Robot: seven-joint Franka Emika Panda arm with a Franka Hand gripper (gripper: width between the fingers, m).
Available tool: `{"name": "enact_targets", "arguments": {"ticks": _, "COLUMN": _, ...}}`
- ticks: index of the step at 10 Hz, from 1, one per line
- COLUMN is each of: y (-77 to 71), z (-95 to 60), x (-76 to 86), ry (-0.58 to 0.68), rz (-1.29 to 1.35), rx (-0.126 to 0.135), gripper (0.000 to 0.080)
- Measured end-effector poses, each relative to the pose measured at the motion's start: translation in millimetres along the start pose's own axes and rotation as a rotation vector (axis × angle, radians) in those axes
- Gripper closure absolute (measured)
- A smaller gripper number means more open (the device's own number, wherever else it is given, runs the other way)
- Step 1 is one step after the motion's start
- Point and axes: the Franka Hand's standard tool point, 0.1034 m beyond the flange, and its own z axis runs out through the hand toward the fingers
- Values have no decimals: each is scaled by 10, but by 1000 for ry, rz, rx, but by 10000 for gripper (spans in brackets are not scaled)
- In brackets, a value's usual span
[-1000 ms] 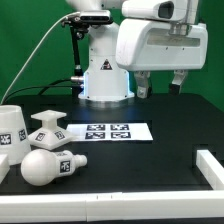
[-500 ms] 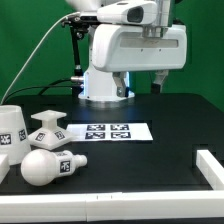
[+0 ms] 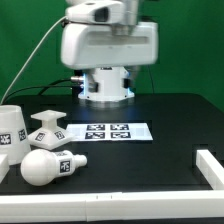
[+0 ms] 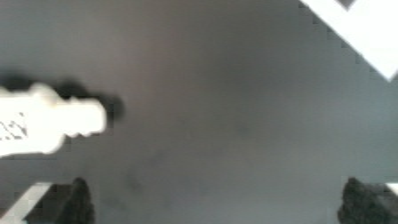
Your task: Assemble lamp
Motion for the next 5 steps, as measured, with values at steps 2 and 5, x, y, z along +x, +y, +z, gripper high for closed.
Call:
{"name": "enact_targets", "arguments": {"ticks": 2, "y": -6, "z": 9, "x": -76, "ry": 11, "rz": 42, "rx": 8, "gripper": 100}}
{"name": "enact_targets", "arguments": {"ticks": 5, "y": -3, "z": 34, "x": -110, "ry": 10, "rz": 39, "rx": 12, "gripper": 100}}
